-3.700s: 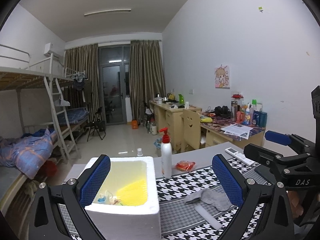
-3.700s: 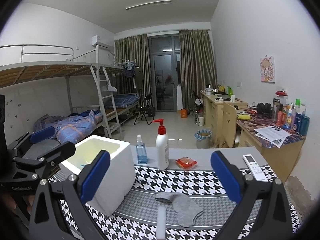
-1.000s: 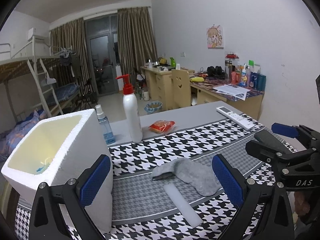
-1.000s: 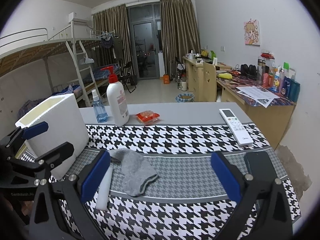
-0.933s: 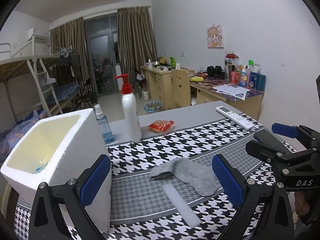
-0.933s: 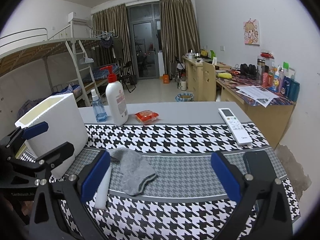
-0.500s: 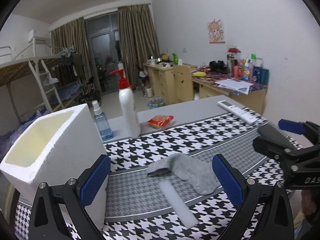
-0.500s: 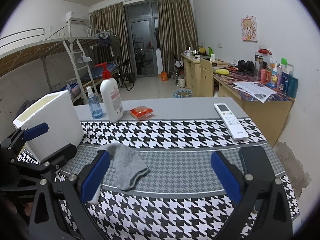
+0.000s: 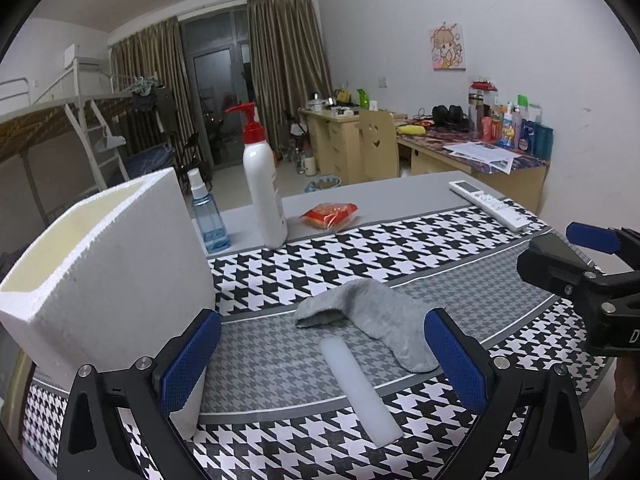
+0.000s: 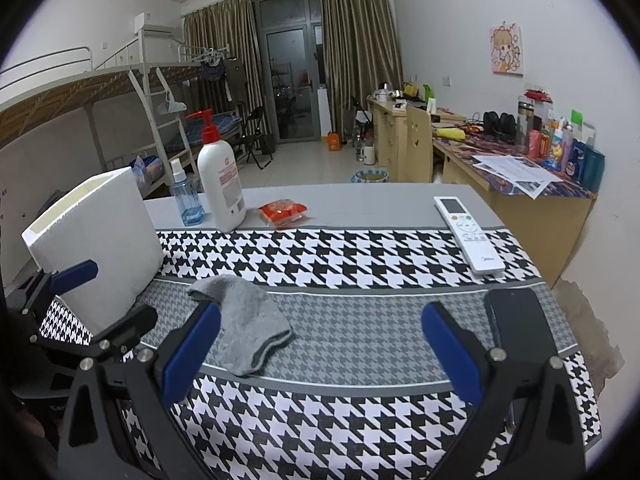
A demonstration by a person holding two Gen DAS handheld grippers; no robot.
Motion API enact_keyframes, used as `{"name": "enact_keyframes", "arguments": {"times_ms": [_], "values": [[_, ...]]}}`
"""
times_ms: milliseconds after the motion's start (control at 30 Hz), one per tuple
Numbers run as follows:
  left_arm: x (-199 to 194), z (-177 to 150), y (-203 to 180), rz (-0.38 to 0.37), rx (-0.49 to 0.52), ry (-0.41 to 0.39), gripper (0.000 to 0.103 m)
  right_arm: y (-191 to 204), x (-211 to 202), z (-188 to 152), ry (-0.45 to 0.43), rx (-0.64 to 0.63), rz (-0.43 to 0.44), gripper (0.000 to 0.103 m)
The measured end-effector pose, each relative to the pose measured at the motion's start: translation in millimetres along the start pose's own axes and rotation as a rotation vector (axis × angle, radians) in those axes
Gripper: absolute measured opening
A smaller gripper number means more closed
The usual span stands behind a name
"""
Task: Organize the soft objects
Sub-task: 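Lower the left tool around the white foam stick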
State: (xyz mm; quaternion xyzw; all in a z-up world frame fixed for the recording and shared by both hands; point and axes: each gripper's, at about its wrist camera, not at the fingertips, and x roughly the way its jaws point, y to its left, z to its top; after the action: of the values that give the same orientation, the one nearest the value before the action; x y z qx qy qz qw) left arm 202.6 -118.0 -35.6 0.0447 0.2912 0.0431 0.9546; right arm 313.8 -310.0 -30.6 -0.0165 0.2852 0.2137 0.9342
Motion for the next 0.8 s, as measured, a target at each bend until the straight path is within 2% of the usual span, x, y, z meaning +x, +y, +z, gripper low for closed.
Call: {"name": "enact_keyframes", "arguments": {"times_ms": [633,800], "values": [[24,-17,5,-0.006,-0.052,0.116,0.102,6,18,-3,0.055,-0.023,0.025,0.102],[32,-22,7,-0.014,-0.068,0.149,0.099,11,26,-6,0.079,-0.041,0.037,0.102]]}}
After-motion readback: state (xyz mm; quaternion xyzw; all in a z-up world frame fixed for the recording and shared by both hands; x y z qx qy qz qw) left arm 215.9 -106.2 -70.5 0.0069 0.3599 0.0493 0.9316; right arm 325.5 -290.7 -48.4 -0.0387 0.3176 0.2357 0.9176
